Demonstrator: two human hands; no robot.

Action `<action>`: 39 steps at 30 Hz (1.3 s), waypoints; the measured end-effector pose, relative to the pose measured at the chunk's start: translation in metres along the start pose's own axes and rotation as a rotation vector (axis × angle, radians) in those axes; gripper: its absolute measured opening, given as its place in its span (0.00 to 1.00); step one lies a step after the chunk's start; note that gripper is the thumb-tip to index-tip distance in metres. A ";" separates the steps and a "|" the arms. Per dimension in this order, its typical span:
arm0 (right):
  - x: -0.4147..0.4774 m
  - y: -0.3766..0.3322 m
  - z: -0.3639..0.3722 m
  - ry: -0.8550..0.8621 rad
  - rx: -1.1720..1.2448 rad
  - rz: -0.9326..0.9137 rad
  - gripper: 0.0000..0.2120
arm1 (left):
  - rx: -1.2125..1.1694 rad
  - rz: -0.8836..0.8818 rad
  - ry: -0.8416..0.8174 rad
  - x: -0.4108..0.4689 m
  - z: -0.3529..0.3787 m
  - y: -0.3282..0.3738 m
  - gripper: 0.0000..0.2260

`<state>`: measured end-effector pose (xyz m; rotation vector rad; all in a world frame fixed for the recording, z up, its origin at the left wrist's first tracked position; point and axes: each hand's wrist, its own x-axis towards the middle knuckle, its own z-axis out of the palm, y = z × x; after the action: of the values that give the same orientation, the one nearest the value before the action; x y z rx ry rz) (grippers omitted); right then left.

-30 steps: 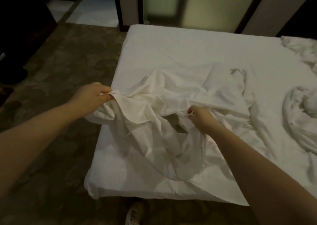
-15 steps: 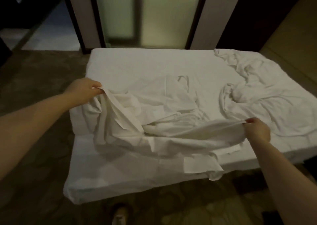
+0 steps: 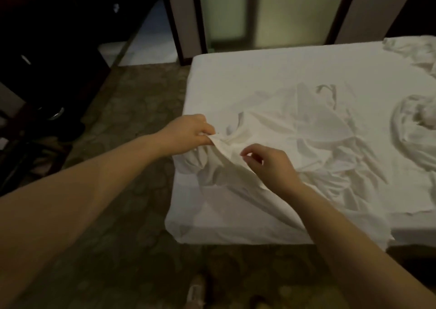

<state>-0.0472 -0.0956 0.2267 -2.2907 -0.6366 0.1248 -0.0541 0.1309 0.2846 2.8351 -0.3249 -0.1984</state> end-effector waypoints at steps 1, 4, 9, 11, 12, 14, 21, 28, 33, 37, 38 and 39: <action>0.005 -0.009 0.009 0.022 0.013 -0.014 0.05 | -0.013 0.017 -0.012 -0.003 0.001 -0.003 0.11; 0.020 -0.026 0.030 -0.020 0.096 0.028 0.06 | -0.045 0.058 -0.024 -0.010 0.004 -0.013 0.09; 0.022 -0.040 0.068 -0.115 0.440 0.207 0.16 | -0.075 0.063 -0.036 -0.030 0.016 -0.036 0.16; 0.015 -0.041 0.080 -0.179 0.521 0.260 0.27 | -0.119 0.034 -0.022 -0.044 0.022 -0.047 0.18; 0.012 -0.043 0.085 -0.217 0.540 0.267 0.30 | -0.168 0.019 -0.009 -0.052 0.027 -0.052 0.16; 0.006 -0.044 0.096 -0.234 0.555 0.278 0.31 | -0.281 -0.017 0.035 -0.068 0.038 -0.059 0.08; 0.028 -0.061 0.093 -0.156 0.128 -0.178 0.18 | -0.224 0.069 -0.033 -0.103 0.066 -0.064 0.16; 0.057 -0.094 0.063 -0.847 0.135 0.101 0.07 | -0.170 0.087 -0.037 -0.099 0.045 -0.064 0.15; 0.081 -0.088 0.034 -0.804 -0.058 0.035 0.13 | -0.158 0.118 -0.007 -0.088 0.018 -0.065 0.23; 0.097 -0.062 0.002 -0.629 -0.311 0.011 0.19 | -0.153 0.091 0.005 -0.080 -0.006 -0.062 0.22; 0.101 -0.056 -0.008 -0.574 -0.370 -0.027 0.18 | -0.151 0.069 0.012 -0.078 -0.012 -0.060 0.16; 0.104 -0.050 -0.017 -0.521 -0.406 -0.066 0.15 | -0.154 0.037 0.018 -0.075 -0.018 -0.057 0.11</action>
<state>0.0274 -0.0262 0.2833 -2.6376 -1.0822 0.6249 -0.1120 0.2074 0.2932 2.6759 -0.3424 -0.1823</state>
